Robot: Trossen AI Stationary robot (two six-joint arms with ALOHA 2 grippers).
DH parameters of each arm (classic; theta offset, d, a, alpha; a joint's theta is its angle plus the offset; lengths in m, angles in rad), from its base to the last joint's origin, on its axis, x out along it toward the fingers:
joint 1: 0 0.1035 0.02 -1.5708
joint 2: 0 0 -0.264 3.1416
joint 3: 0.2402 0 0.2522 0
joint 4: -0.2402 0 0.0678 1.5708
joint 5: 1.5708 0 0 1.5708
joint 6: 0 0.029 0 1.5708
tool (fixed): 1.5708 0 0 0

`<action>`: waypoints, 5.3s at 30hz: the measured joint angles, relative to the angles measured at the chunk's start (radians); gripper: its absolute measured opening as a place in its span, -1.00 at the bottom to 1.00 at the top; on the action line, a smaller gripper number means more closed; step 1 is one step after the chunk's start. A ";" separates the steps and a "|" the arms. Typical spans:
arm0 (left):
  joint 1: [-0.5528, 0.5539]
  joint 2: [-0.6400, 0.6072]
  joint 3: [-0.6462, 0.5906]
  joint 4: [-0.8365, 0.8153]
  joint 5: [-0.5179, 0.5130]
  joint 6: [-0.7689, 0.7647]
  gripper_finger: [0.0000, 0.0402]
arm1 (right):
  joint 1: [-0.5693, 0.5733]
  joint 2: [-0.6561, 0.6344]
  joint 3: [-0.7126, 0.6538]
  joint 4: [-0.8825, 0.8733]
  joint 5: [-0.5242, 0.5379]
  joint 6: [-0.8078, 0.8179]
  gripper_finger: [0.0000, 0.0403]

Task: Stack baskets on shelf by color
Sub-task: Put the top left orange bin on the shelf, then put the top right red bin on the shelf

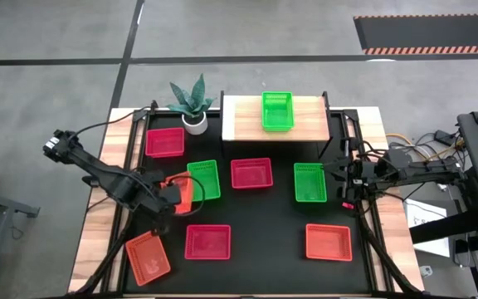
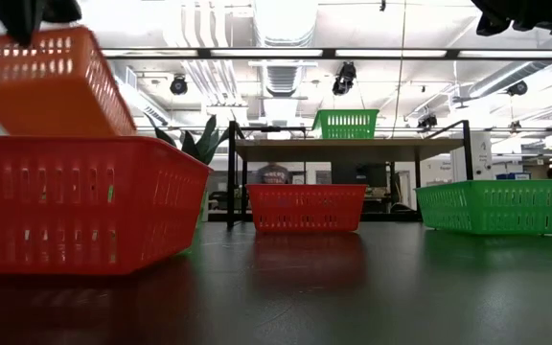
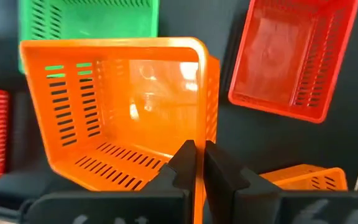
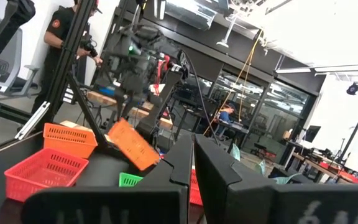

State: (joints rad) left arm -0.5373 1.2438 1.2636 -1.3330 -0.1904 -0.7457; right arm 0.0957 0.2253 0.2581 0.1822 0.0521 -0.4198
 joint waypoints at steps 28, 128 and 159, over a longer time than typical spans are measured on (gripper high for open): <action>0.471 0.641 0.865 0.029 -0.413 0.990 -1.00 | 0.000 0.002 0.000 -0.026 0.000 0.017 -0.95; 0.193 0.112 -0.181 1.319 -0.157 1.128 -0.78 | 0.183 0.329 0.135 -0.118 -0.158 0.544 -0.95; 0.194 0.016 -0.263 1.304 -0.158 1.118 -0.78 | 0.447 1.100 0.885 -1.076 0.200 0.794 -0.95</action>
State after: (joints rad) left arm -0.3435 1.2599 1.0008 -0.0295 -0.3485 0.3726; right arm 0.5432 1.3251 1.1429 -0.8938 0.2520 0.3742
